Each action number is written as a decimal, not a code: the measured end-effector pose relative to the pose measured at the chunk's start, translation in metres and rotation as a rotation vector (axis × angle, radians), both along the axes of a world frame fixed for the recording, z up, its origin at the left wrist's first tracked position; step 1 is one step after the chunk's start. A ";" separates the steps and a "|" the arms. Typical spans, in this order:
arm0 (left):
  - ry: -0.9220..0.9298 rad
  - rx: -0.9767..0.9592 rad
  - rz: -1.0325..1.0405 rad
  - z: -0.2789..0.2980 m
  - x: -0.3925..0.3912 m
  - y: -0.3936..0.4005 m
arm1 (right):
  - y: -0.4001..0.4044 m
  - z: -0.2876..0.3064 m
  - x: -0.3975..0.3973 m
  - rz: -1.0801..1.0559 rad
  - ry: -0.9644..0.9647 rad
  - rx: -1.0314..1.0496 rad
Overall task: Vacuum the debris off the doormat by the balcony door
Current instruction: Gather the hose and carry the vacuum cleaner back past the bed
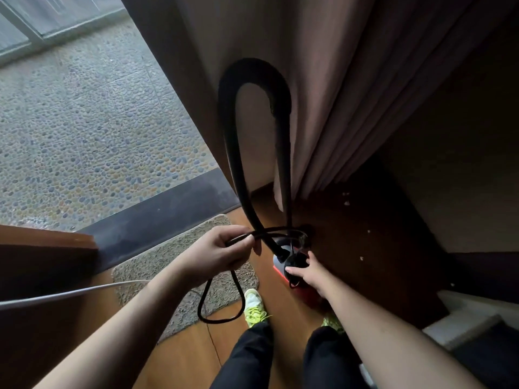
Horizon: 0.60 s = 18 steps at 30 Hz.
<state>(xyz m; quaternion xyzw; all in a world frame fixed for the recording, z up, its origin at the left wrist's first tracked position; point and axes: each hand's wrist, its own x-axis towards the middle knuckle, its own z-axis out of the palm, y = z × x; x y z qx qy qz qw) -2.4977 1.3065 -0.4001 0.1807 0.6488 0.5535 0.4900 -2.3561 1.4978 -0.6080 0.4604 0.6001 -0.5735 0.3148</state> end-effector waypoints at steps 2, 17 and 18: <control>-0.023 0.019 -0.044 -0.009 -0.010 -0.002 | -0.014 -0.013 -0.011 -0.096 0.009 -0.067; 0.747 -0.194 -0.256 -0.151 -0.027 0.047 | -0.009 -0.101 0.017 -0.244 -0.110 0.015; 0.873 -0.193 -0.280 -0.161 -0.029 0.061 | -0.003 -0.111 0.026 -0.226 -0.137 0.037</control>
